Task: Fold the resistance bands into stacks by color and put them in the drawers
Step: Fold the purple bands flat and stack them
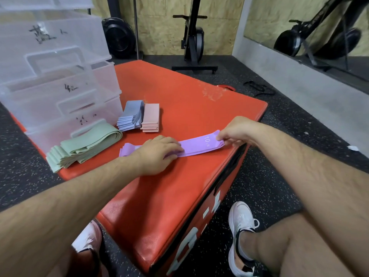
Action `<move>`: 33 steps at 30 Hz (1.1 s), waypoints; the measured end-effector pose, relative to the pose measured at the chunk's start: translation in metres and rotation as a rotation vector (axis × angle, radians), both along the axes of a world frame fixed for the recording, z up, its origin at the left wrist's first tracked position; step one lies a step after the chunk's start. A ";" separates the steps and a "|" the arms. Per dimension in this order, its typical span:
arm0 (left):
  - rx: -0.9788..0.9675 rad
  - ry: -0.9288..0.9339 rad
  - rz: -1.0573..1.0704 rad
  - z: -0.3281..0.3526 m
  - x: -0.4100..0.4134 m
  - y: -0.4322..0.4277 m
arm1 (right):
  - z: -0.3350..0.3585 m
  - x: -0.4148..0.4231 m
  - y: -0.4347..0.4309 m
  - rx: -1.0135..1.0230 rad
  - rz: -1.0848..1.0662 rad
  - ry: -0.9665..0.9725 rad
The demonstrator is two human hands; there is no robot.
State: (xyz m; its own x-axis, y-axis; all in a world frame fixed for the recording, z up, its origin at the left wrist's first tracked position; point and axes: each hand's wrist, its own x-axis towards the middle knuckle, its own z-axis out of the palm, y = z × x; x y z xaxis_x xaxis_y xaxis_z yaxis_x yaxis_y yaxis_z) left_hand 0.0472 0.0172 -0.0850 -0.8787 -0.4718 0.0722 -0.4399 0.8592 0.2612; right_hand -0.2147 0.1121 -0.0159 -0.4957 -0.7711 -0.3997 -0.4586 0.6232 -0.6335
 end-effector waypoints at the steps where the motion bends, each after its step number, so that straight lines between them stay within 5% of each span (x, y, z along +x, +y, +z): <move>1: 0.008 0.007 -0.012 0.000 -0.003 0.000 | 0.005 -0.004 0.002 -0.018 -0.015 0.004; 9: 0.023 0.045 -0.041 0.010 0.008 -0.004 | 0.032 0.012 -0.001 -0.062 0.097 -0.189; 15: -0.118 0.116 0.192 0.019 0.059 -0.022 | 0.041 0.059 -0.028 -0.086 0.214 -0.237; 33: 0.221 0.271 0.333 0.010 0.117 -0.025 | 0.000 0.195 -0.098 0.004 0.418 -0.079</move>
